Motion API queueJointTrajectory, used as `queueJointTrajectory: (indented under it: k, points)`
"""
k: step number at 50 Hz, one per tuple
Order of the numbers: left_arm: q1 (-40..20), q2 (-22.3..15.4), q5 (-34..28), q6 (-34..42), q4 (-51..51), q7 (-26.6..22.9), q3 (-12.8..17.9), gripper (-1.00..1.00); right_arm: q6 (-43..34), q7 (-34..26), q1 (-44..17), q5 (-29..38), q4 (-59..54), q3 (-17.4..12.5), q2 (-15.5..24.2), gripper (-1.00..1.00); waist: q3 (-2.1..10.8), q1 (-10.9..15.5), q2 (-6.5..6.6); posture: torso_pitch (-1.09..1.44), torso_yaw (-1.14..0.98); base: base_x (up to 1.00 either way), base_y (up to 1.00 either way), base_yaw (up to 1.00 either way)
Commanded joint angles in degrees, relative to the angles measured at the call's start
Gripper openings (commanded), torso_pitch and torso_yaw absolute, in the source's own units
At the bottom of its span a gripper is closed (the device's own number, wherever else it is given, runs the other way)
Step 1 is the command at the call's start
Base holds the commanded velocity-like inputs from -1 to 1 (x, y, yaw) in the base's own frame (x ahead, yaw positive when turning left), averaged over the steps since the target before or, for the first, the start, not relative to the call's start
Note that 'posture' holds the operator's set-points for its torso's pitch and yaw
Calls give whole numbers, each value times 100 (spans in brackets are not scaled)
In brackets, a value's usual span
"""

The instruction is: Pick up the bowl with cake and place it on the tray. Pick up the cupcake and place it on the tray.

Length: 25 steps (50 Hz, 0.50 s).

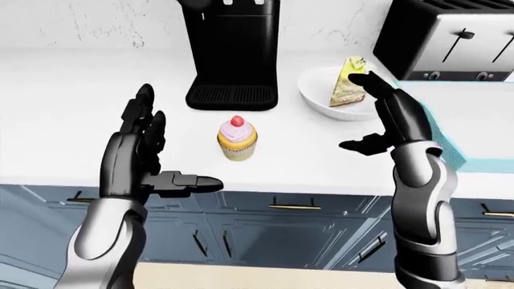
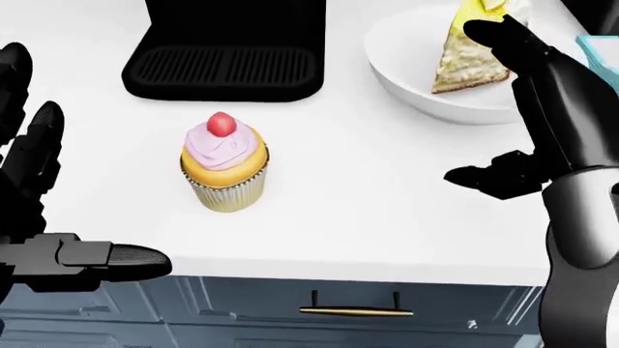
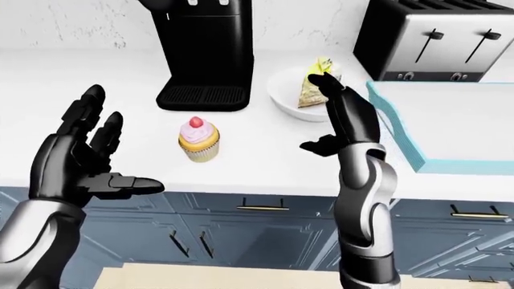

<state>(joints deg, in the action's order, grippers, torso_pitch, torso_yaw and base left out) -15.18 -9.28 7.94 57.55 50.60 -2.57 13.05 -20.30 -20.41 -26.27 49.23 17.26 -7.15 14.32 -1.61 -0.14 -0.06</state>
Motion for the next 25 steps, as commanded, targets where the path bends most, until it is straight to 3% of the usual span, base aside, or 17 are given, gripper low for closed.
queueJointTrajectory:
  k: [1, 14, 21, 25]
  points:
    - [-140, -49, 22, -144, 183, 6, 43, 100, 158, 85, -200, 75, 166, -39, 88, 54, 124, 2, -6, 0, 0, 0, 0, 0]
    - [-106, -48, 40, -184, 173, 20, 17, 100, 362, 188, -667, 230, -611, -31, 267, 47, 147, 5, -16, 0, 0, 0, 0, 0]
    - [-90, -32, 27, -229, 145, 4, 9, 100, 619, 522, -897, 239, -1455, 16, 343, 15, 165, 11, -17, 0, 0, 0, 0, 0]
    - [-63, -16, 18, -265, 147, -6, -26, 100, 659, 608, -933, 257, -1679, 30, 345, 7, 170, 16, -24, 0, 0, 0, 0, 0]
